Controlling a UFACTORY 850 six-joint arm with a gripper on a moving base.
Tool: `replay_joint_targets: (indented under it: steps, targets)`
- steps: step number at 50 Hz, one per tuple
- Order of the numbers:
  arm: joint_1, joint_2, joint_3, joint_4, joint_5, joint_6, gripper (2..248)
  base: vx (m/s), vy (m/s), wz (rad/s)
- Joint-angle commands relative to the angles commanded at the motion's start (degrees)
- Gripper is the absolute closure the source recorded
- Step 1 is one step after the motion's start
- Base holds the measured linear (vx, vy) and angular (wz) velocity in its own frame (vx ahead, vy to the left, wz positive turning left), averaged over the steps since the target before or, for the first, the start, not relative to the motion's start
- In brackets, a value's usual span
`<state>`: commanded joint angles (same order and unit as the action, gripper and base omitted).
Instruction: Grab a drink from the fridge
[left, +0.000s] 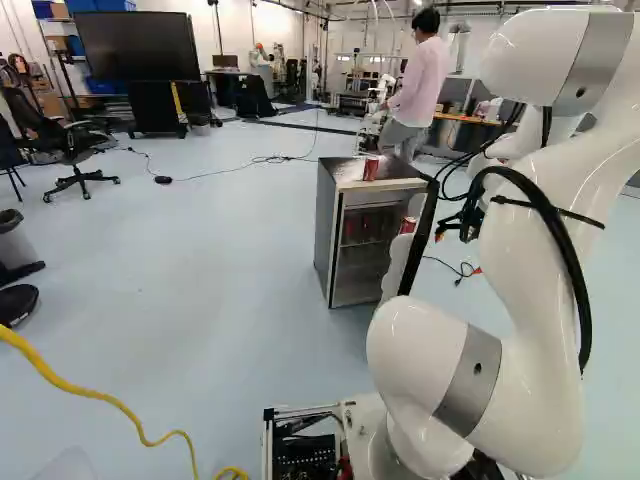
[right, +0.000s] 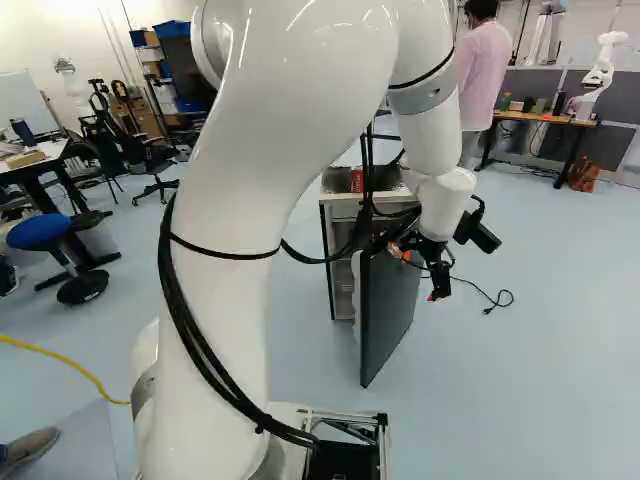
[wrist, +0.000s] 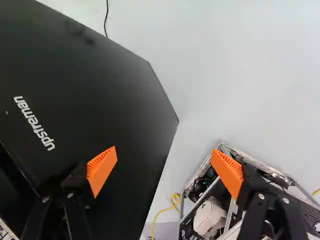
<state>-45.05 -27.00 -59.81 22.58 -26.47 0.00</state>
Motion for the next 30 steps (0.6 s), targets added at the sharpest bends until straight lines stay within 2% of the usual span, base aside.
replay_joint_targets:
  steps: [30]
  targets:
    - [3.29,5.19,7.58,0.00,0.00,0.00,3,0.000,0.000,0.000]
